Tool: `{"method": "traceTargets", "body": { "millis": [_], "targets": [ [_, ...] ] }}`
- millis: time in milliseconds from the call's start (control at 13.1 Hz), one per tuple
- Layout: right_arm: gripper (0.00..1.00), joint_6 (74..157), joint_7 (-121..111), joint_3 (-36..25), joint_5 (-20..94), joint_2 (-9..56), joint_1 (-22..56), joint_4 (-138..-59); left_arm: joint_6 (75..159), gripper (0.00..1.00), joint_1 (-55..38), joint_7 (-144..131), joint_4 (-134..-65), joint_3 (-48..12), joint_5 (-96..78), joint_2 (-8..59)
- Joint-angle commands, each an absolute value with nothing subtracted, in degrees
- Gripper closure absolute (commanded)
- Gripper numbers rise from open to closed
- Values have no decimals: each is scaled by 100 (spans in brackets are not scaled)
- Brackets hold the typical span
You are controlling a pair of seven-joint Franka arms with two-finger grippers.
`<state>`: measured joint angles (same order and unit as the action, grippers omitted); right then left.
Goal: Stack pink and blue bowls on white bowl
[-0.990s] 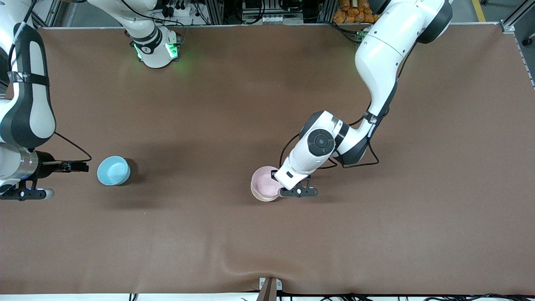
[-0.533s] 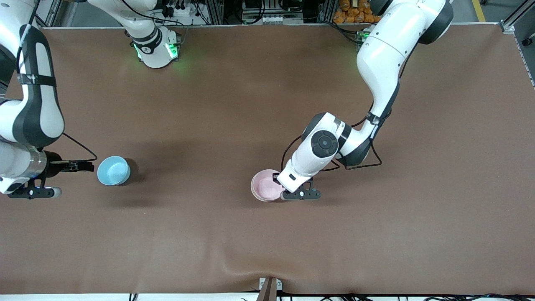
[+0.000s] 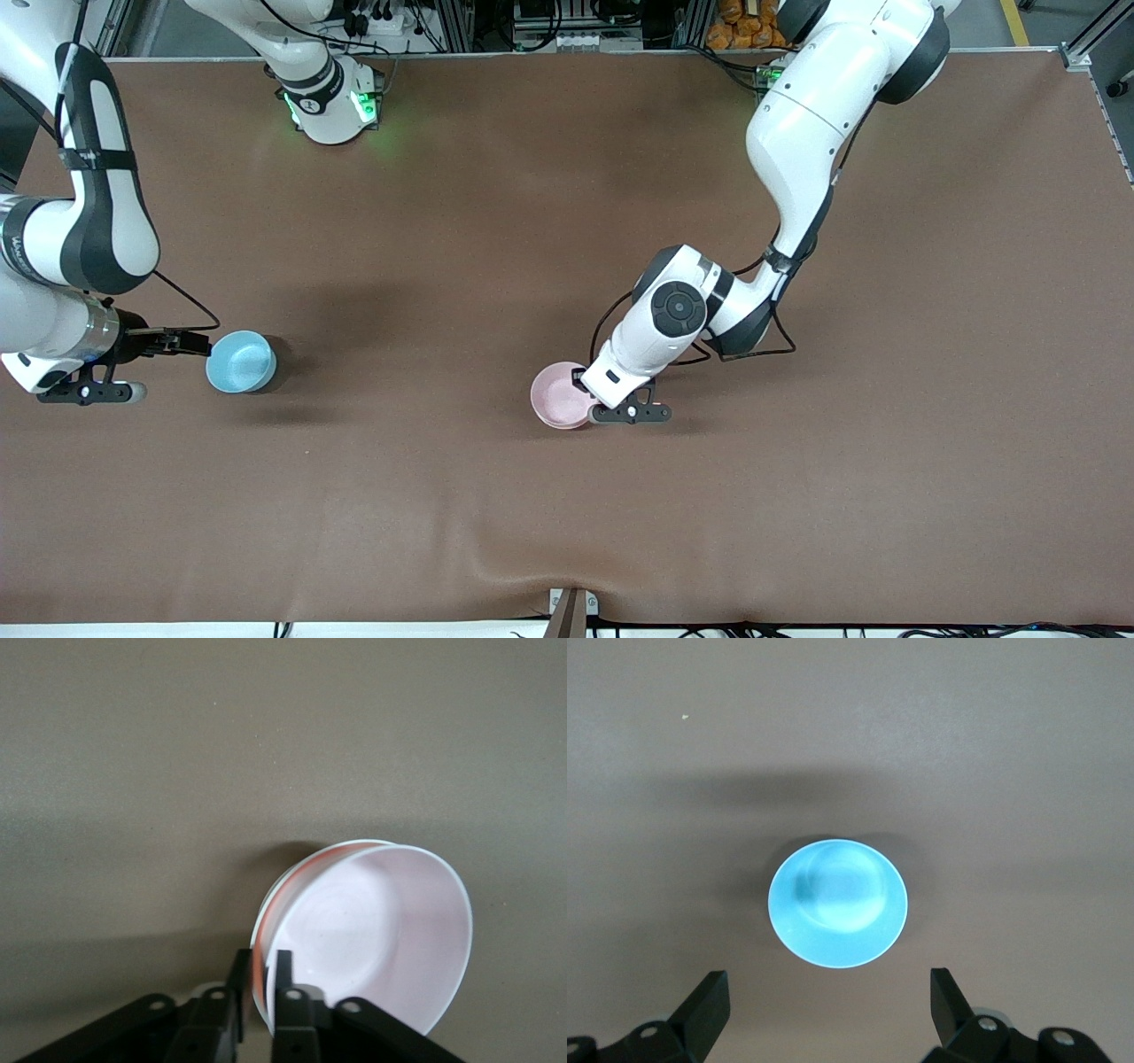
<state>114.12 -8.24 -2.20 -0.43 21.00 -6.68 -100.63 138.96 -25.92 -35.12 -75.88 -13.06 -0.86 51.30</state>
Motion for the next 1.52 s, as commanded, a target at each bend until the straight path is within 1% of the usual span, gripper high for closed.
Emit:
{"method": "traceTargets", "body": {
  "millis": [0, 229, 381, 457, 686, 762, 914, 990, 1143, 1295, 1371, 1448],
  "targets": [
    [0, 11426, -905, -193, -70, 2705, -834, -9712, 13931, 0, -2654, -3594, -7418, -1274, -123, 5229],
    [0, 11513, -914, -193, -70, 3040, -966, -9747, 13922, 0, -2654, -3595, -7427, -1274, -79, 5116],
    [0, 11540, -923, -193, -70, 3242, -1054, -9756, 13756, 0, -2585, -3586, -7462, -1266, -35, 4879],
    [0, 11549, -923, -193, -70, 3321, -1063, -9756, 13424, 0, -2497, -3577, -7471, -1222, 34, 4756],
    [0, 11681, -1036, -185, -62, 3506, -1151, -9765, 11993, 0, -2172, -3507, -7471, -1134, 780, 4011],
    [0, 11689, -1037, -185, -53, 3568, -1169, -9765, 11640, 0, -2049, -3507, -7479, -1134, 887, 3799],
    [0, 11759, -1028, -185, 9, 3647, -1152, -9756, 11182, 0, -1759, -3498, -7488, -1142, 844, 3351],
    [4, 11803, -1028, -185, 9, 3726, -1169, -9747, 10936, 0, -1619, -3498, -7480, -1143, 800, 3157],
    [25, 11909, -1037, -185, 18, 3788, -1213, -9747, 10549, 0, -1171, -3333, -7471, -1221, 765, 2840],
    [48, 11909, -1037, -185, 18, 3814, -1230, -9756, 10451, 0, -1020, -3112, -7479, -1187, 738, 2393],
    [63, 11900, -1037, -176, 26, 3806, -1265, -9756, 10180, 0, -959, -3050, -7479, -1195, 730, 2147],
    [83, 11874, -1028, -167, 35, 3814, -1292, -9756, 9856, 0, -897, -2919, -7471, -1187, 712, 1918]
  ]
}}
